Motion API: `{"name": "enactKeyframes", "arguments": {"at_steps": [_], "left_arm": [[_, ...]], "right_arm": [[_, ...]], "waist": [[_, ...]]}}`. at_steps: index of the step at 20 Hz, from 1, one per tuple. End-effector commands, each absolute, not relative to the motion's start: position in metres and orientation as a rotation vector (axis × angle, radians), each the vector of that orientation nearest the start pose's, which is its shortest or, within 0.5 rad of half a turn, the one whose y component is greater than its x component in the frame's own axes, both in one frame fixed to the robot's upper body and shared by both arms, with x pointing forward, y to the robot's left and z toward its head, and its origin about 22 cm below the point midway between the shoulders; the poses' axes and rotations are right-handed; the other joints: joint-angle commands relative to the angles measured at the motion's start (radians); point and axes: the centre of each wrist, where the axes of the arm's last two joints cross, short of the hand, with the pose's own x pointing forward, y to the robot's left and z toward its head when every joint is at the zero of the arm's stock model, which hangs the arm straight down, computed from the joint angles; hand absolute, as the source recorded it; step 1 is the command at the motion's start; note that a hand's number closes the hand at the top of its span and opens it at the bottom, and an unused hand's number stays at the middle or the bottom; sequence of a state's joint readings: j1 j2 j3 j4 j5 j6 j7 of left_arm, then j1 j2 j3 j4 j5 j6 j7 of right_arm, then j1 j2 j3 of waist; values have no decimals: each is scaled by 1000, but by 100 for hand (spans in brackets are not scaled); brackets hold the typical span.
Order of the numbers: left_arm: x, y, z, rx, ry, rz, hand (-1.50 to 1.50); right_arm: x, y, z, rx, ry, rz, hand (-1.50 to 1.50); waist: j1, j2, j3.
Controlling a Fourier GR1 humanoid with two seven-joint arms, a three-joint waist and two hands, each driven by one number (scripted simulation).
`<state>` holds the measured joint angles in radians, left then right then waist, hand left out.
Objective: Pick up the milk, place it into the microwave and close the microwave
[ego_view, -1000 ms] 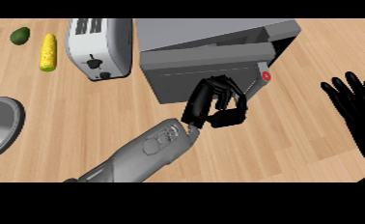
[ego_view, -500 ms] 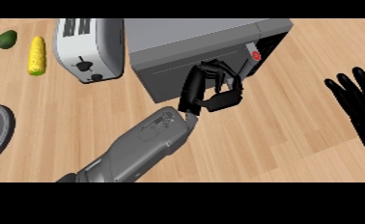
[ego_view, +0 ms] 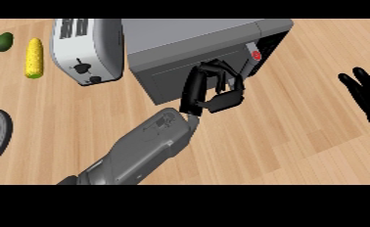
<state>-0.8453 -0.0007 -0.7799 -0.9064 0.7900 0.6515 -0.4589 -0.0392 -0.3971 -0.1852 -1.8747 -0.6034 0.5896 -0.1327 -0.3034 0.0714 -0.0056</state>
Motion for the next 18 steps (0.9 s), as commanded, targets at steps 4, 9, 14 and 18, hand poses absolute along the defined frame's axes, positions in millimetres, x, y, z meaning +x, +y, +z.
{"name": "enactKeyframes", "arguments": {"at_steps": [4,9,14,18], "left_arm": [[353,10,53,-210,-1827,-41,150],[353,10,50,-209,-1842,-37,150],[354,10,50,-215,-1838,-21,150],[354,10,47,-206,-1860,-23,150]], "right_arm": [[236,-328,136,593,-2083,411,-150],[235,-331,143,604,-2078,424,-150],[238,-334,150,591,-2087,406,-150],[237,-337,159,599,-2098,424,-150]], "waist": [[-8,14,0],[-23,12,1],[-16,15,2],[-26,12,2]]}}
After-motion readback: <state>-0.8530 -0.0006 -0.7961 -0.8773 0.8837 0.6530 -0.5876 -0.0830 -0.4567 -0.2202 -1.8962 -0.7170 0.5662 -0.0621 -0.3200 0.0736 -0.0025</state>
